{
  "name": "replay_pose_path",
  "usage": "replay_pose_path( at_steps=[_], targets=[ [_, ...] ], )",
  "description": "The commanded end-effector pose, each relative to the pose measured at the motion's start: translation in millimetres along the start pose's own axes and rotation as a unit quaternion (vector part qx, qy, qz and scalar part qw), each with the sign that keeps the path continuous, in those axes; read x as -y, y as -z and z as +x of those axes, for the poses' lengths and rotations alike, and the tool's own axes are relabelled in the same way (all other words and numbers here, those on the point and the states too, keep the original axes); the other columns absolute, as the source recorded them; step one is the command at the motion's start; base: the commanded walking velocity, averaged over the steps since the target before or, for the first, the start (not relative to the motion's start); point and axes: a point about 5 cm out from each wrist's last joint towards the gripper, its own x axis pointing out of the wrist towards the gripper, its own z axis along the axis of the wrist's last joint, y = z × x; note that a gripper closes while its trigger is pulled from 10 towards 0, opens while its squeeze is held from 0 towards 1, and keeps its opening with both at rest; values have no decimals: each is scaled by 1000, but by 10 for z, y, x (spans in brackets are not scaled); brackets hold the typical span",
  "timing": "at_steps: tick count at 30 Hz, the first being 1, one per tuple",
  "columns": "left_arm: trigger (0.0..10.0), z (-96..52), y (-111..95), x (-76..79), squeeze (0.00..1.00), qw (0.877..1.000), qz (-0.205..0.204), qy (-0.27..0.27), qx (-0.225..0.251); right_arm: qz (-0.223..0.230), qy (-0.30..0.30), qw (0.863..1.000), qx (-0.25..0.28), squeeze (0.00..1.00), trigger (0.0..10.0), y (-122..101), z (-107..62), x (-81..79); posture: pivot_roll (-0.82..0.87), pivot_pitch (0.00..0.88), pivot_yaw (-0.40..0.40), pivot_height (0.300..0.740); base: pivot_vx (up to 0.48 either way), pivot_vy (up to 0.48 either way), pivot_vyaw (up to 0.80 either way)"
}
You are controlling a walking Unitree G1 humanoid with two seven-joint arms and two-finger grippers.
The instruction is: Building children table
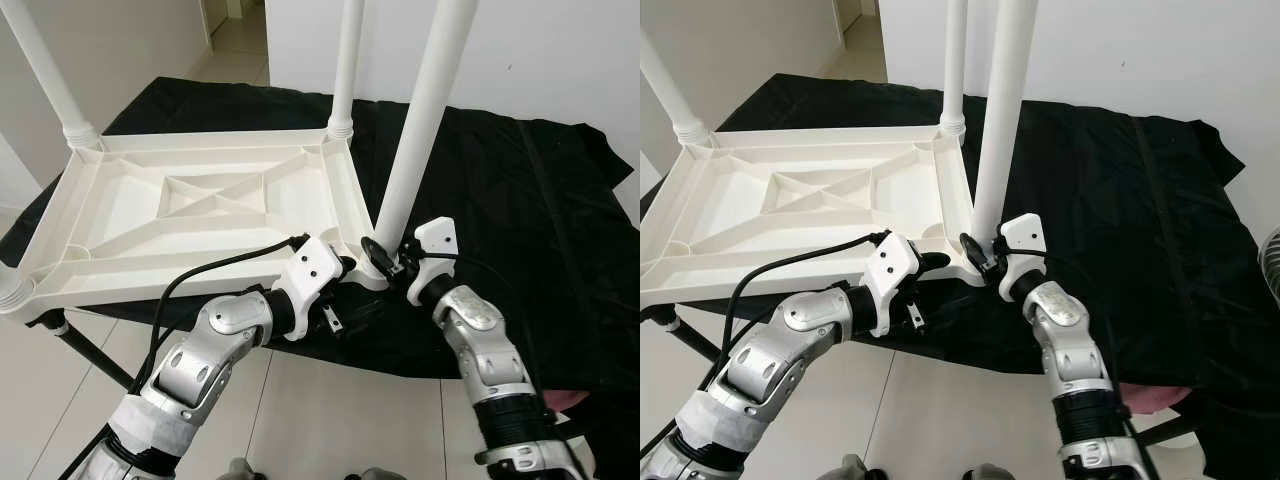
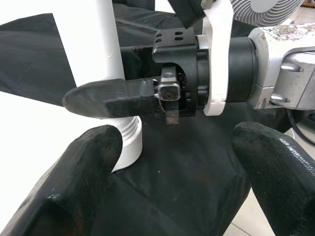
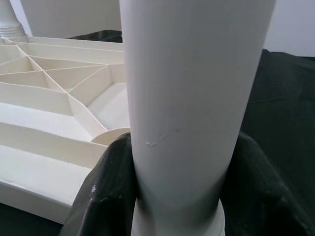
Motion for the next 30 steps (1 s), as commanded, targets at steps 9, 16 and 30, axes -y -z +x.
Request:
replay_pose_path(
  at_steps=[9, 16, 30],
  targets=[
    [10000, 5, 13, 23, 0, 1000, 1, 13, -4, 8, 137, 990, -20, 0, 0, 96, -101, -133, -77, 55, -6, 740, 0, 0, 0],
    [10000, 22, 9, 22, 0, 1000, 0, 15, -3, 20, 149, 988, -30, 0, 3490, 97, -103, -295, -84, 50, -7, 740, 0, 0, 0],
    [10000, 44, 5, 13, 0, 1000, 2, 19, -2, 29, 139, 990, -26, 1000, 10000, 49, -67, -156, -91, 48, -1, 740, 0, 0, 0]
  ],
)
